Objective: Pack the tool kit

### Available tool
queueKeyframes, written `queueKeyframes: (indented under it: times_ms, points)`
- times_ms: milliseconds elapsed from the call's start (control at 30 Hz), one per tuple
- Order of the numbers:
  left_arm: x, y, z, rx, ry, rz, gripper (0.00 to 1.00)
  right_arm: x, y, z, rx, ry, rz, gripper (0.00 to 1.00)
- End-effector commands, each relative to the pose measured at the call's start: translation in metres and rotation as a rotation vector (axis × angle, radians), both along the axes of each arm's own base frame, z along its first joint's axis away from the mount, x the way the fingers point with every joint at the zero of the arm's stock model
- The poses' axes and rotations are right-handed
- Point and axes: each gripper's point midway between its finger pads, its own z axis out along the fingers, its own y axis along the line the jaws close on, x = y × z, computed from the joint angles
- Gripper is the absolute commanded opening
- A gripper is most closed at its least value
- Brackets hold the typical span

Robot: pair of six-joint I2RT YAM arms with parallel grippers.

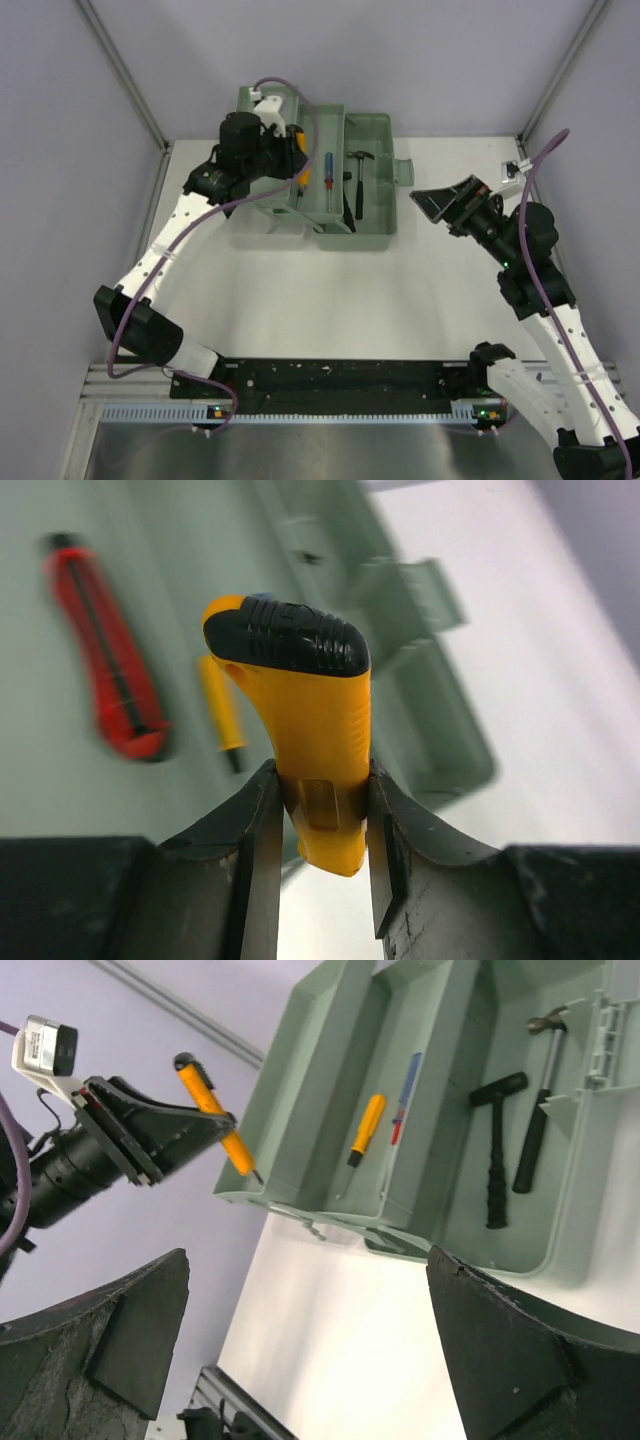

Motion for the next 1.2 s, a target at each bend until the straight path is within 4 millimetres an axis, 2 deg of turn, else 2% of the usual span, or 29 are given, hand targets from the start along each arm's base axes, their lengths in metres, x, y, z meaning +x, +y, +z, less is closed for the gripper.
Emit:
queueKeyframes:
  times_ms: [0,67,200,233,433,533,700,733,867,967,1167]
  points:
    - [0.038,0.083,0.011,0.17,-0.063,0.251,0.0,0.001,-0.014,-0.017,-0.087,0.024,-0.068,0.98]
    - [0.051,0.106,0.007,0.197,-0.041,0.328,0.0,0.001,-0.014,-0.023,-0.092,0.042,-0.069,0.98]
    - [0.073,0.125,0.004,0.182,-0.039,0.371,0.0,-0.001,-0.009,-0.033,-0.072,0.082,-0.04,0.97]
    - [0.077,0.124,0.002,0.174,-0.031,0.352,0.0,-0.001,-0.007,-0.037,-0.07,0.094,-0.034,0.96]
    - [0.107,0.144,-0.025,0.253,0.015,0.383,0.0,-0.002,-0.005,-0.046,-0.069,0.119,-0.022,0.95]
    - [0.112,0.153,-0.041,0.315,0.038,0.401,0.0,-0.001,-0.005,-0.051,-0.071,0.132,-0.025,0.95]
    - [0.117,0.154,-0.062,0.342,0.076,0.395,0.0,0.0,-0.003,-0.057,-0.07,0.153,-0.016,0.95]
    - [0.119,0.154,-0.065,0.345,0.08,0.394,0.02,0.001,-0.002,-0.059,-0.07,0.159,-0.011,0.95]
    - [0.128,0.155,-0.074,0.353,0.094,0.411,0.21,0.002,-0.001,-0.065,-0.069,0.181,-0.006,0.94]
    - [0.137,0.157,-0.081,0.353,0.101,0.438,0.32,0.003,-0.001,-0.068,-0.068,0.192,-0.008,0.94]
    - [0.152,0.161,-0.087,0.34,0.099,0.491,0.38,0.003,0.0,-0.069,-0.067,0.196,-0.005,0.94]
